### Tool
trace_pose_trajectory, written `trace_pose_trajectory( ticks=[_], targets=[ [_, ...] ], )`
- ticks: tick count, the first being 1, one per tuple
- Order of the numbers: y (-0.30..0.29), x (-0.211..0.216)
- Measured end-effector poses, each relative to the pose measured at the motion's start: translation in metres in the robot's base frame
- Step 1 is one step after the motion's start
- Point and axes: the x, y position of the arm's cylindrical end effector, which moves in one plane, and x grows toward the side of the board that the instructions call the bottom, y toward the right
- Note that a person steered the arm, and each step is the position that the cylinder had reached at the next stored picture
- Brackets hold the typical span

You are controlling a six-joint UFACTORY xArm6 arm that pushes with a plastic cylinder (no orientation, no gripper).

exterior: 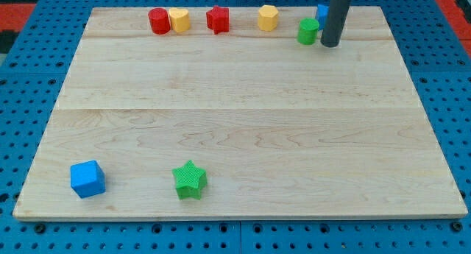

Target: Move the green circle to the right of the yellow hexagon

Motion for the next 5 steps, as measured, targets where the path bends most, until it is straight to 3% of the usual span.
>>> trace_pose_trajectory(
  ticks=[5],
  targets=[
    [-0.067, -0.018]
  ],
)
